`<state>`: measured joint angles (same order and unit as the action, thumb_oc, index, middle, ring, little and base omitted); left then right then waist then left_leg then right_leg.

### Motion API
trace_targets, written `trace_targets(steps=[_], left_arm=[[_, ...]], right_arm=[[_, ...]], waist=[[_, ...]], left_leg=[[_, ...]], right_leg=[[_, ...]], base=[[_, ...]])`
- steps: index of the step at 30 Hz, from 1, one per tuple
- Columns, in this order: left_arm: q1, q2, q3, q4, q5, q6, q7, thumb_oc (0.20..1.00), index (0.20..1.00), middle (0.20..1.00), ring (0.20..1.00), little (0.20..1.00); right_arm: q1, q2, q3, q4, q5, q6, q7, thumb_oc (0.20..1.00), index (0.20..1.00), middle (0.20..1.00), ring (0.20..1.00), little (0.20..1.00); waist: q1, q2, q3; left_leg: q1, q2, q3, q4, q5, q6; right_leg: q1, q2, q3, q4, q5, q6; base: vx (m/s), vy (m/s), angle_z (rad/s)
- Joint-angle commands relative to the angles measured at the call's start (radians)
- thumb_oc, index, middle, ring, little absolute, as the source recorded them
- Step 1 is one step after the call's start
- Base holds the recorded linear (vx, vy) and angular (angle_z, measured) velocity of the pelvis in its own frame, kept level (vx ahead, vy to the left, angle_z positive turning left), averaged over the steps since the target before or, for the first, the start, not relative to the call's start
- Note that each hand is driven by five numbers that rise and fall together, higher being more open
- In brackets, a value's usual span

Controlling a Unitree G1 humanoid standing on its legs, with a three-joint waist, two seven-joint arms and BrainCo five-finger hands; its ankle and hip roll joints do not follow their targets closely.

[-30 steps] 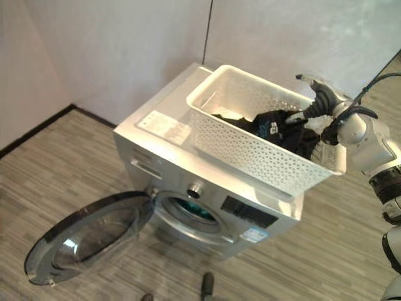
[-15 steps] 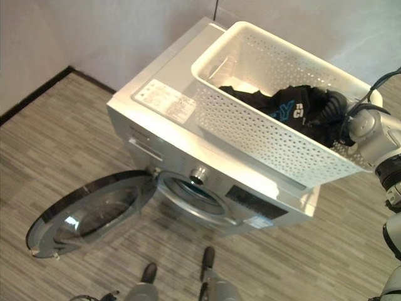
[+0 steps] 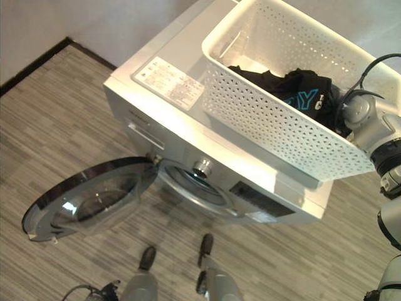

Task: Grab the laundry basket,head to the washer,open it,put in the laundry and shut it.

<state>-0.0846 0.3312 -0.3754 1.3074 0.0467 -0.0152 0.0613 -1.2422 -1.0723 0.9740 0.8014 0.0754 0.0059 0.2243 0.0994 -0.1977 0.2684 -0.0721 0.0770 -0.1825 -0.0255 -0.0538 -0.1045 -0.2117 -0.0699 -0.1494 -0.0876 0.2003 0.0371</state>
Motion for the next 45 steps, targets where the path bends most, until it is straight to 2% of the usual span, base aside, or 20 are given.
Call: trace_targets(steps=[1,4,5,6,9,10,11,12,13,14,16,17,18,24,27,31,32,37,42,45], left_arm=[[-0.036,-0.023,-0.027,0.005,-0.002,-0.019,-0.009,1.0,1.0,1.0,1.0,1.0],[-0.039,-0.023,-0.021,0.021,0.004,-0.016,0.0,1.0,1.0,1.0,1.0,1.0],[-0.039,-0.023,-0.021,0.021,0.004,-0.016,0.0,1.0,1.0,1.0,1.0,1.0],[-0.044,-0.022,-0.02,0.029,0.006,-0.015,0.008,1.0,1.0,1.0,1.0,1.0],[-0.055,-0.018,-0.019,0.038,0.01,-0.02,0.027,1.0,1.0,1.0,1.0,1.0],[-0.055,-0.018,-0.019,0.038,0.01,-0.02,0.027,1.0,1.0,1.0,1.0,1.0],[-0.055,-0.019,-0.021,0.039,0.017,-0.023,0.035,1.0,1.0,1.0,1.0,1.0],[-0.054,-0.018,-0.022,0.039,0.017,-0.023,0.035,1.0,1.0,1.0,1.0,1.0],[-0.055,-0.022,-0.02,0.034,0.022,-0.024,0.05,1.0,1.0,1.0,1.0,1.0],[-0.055,-0.021,-0.02,0.034,0.022,-0.023,0.05,1.0,1.0,1.0,1.0,1.0],[-0.05,-0.023,-0.016,0.022,0.029,-0.025,0.058,1.0,1.0,1.0,1.0,1.0],[-0.049,-0.022,-0.016,0.022,0.029,-0.025,0.058,1.0,1.0,1.0,1.0,1.0],[-0.049,-0.022,-0.013,0.003,0.034,-0.025,0.069,1.0,1.0,1.0,1.0,1.0],[-0.046,-0.033,-0.017,-0.045,0.06,-0.031,0.084,1.0,1.0,1.0,1.0,1.0],[-0.044,-0.038,-0.029,-0.083,0.084,-0.04,0.084,1.0,1.0,1.0,1.0,1.0],[-0.039,-0.035,-0.037,-0.099,0.089,-0.042,0.086,1.0,1.0,1.0,1.0,1.0],[-0.028,-0.035,-0.039,-0.114,0.093,-0.046,0.087,1.0,1.0,1.0,1.0,1.0],[-0.009,-0.043,-0.026,-0.143,0.098,-0.054,0.09,1.0,1.0,1.0,1.0,1.0],[0.017,-0.04,-0.004,-0.182,0.087,-0.057,0.09,1.0,1.0,1.0,1.0,1.0],[0.034,-0.049,0.014,-0.177,0.088,-0.053,0.091,1.0,1.0,1.0,1.0,1.0]], right_arm=[[-0.032,0.005,0.039,0.035,0.059,0.0,-0.014,0.2,0.2,0.2,0.2,0.2],[-0.01,0.011,-0.074,0.07,0.116,-0.014,-0.086,0.2,0.2,0.2,0.2,0.2],[-0.01,0.011,-0.074,0.07,0.116,-0.014,-0.086,0.2,0.2,0.2,0.2,0.2],[-0.015,0.013,-0.172,0.078,0.175,-0.026,-0.155,0.2,0.2,0.2,0.2,0.2],[-0.064,0.02,-0.309,0.069,0.269,-0.062,-0.276,0.2,0.2,0.2,0.2,0.2],[-0.063,0.02,-0.31,0.068,0.268,-0.062,-0.277,0.2,0.2,0.2,0.2,0.2],[-0.091,0.02,-0.378,0.03,0.296,-0.083,-0.36,0.2,0.2,0.2,0.2,0.2],[-0.088,0.02,-0.381,0.028,0.295,-0.082,-0.361,0.2,0.2,0.2,0.2,0.2],[-0.108,0.032,-0.429,-0.036,0.288,-0.106,-0.424,0.2,0.2,0.2,0.2,0.2],[-0.103,0.032,-0.433,-0.041,0.287,-0.105,-0.426,0.2,0.2,0.2,0.2,0.2],[-0.11,0.01,-0.484,-0.11,0.266,-0.125,-0.49,0.2,0.2,0.2,0.2,0.2],[-0.106,0.01,-0.488,-0.113,0.264,-0.124,-0.492,0.2,0.2,0.2,0.2,0.2],[-0.104,-0.01,-0.53,-0.174,0.218,-0.13,-0.546,0.2,0.2,0.2,0.2,0.2],[-0.026,-0.091,-0.65,-0.328,0.033,-0.108,-0.663,0.2,0.2,0.2,0.2,0.2],[0.048,-0.181,-0.752,-0.394,-0.128,-0.073,-0.763,0.2,0.2,0.2,0.2,0.2],[0.085,-0.237,-0.797,-0.392,-0.162,-0.056,-0.795,0.2,0.2,0.2,0.2,0.2],[0.099,-0.297,-0.807,-0.364,-0.186,-0.035,-0.811,0.2,0.2,0.2,0.2,0.2],[0.182,-0.377,-0.875,-0.348,-0.193,-0.023,-0.828,0.2,0.2,0.2,0.2,0.2],[0.375,-0.442,-1.069,-0.319,-0.165,-0.017,-0.858,0.2,0.2,0.2,0.2,0.2],[0.533,-0.434,-1.208,-0.303,-0.147,-0.015,-0.867,0.2,0.2,0.2,0.2,0.2]], waist=[[0.021,-0.005,-0.005],[0.012,-0.001,-0.025],[0.012,-0.001,-0.025],[0.005,0.002,-0.04],[-0.007,0.008,-0.072],[-0.007,0.008,-0.071],[-0.014,0.015,-0.094],[-0.014,0.015,-0.094],[-0.02,0.022,-0.116],[-0.019,0.021,-0.116],[-0.023,0.031,-0.137],[-0.023,0.03,-0.136],[-0.025,0.04,-0.156],[-0.036,0.064,-0.188],[-0.047,0.08,-0.204],[-0.048,0.079,-0.207],[-0.054,0.08,-0.21],[-0.07,0.09,-0.209],[-0.092,0.097,-0.203],[-0.111,0.104,-0.206]], left_leg=[[-0.053,0.005,0.009,-0.039,0.038,0.041],[-0.034,0.004,0.014,-0.041,0.03,0.045],[-0.034,0.004,0.015,-0.041,0.03,0.045],[-0.02,0.005,0.017,-0.044,0.025,0.047],[0.004,0.005,0.022,-0.048,0.012,0.052],[0.005,0.006,0.022,-0.048,0.012,0.052],[0.019,0.005,0.023,-0.049,0.003,0.055],[0.021,0.006,0.023,-0.049,0.002,0.055],[0.035,0.003,0.024,-0.05,-0.006,0.058],[0.036,0.004,0.024,-0.05,-0.007,0.058],[0.05,0.002,0.022,-0.051,-0.016,0.059],[0.051,0.003,0.022,-0.051,-0.017,0.059],[0.062,0.0,0.019,-0.05,-0.024,0.063],[0.081,-0.005,0.011,-0.052,-0.037,0.07],[0.094,-0.011,0.008,-0.052,-0.048,0.078],[0.093,-0.017,0.011,-0.047,-0.045,0.081],[0.097,-0.019,0.016,-0.046,-0.049,0.082],[0.101,-0.019,0.024,-0.047,-0.053,0.084],[0.101,-0.019,0.032,-0.048,-0.054,0.086],[0.105,-0.018,0.039,-0.052,-0.057,0.088]], right_leg=[[0.072,-0.048,0.022,0.053,-0.162,0.072],[0.083,-0.047,0.028,0.052,-0.165,0.073],[0.083,-0.047,0.029,0.052,-0.165,0.073],[0.092,-0.047,0.031,0.052,-0.167,0.073],[0.11,-0.05,0.033,0.053,-0.171,0.074],[0.111,-0.049,0.033,0.053,-0.172,0.074],[0.121,-0.051,0.036,0.054,-0.175,0.074],[0.122,-0.05,0.035,0.054,-0.176,0.074],[0.135,-0.052,0.039,0.052,-0.179,0.074],[0.137,-0.051,0.038,0.052,-0.179,0.074],[0.15,-0.053,0.038,0.052,-0.185,0.074],[0.151,-0.053,0.038,0.052,-0.185,0.074],[0.163,-0.055,0.04,0.051,-0.189,0.073],[0.181,-0.058,0.043,0.046,-0.196,0.074],[0.191,-0.06,0.05,0.046,-0.199,0.076],[0.186,-0.064,0.056,0.047,-0.19,0.079],[0.187,-0.066,0.062,0.046,-0.188,0.08],[0.186,-0.066,0.07,0.043,-0.186,0.084],[0.178,-0.067,0.081,0.042,-0.182,0.088],[0.179,-0.065,0.087,0.038,-0.18,0.09]], base=[[0.0,0.0,0.0],[0.0,0.0,0.0],[0.0,0.0,0.0],[0.0,0.0,0.0],[0.04,0.011,-0.02],[0.07,0.012,-0.02],[0.05,0.008,-0.03],[0.09,0.022,-0.02],[0.05,0.013,-0.04],[0.08,0.014,0.0],[0.05,0.007,0.01],[0.08,0.025,0.02],[0.08,0.027,0.01],[0.06,0.026,0.02],[0.04,0.018,0.0],[-0.01,0.007,-0.02],[0.05,0.016,-0.06],[0.02,0.011,-0.13],[-0.01,0.012,-0.04],[0.01,0.002,-0.06]])
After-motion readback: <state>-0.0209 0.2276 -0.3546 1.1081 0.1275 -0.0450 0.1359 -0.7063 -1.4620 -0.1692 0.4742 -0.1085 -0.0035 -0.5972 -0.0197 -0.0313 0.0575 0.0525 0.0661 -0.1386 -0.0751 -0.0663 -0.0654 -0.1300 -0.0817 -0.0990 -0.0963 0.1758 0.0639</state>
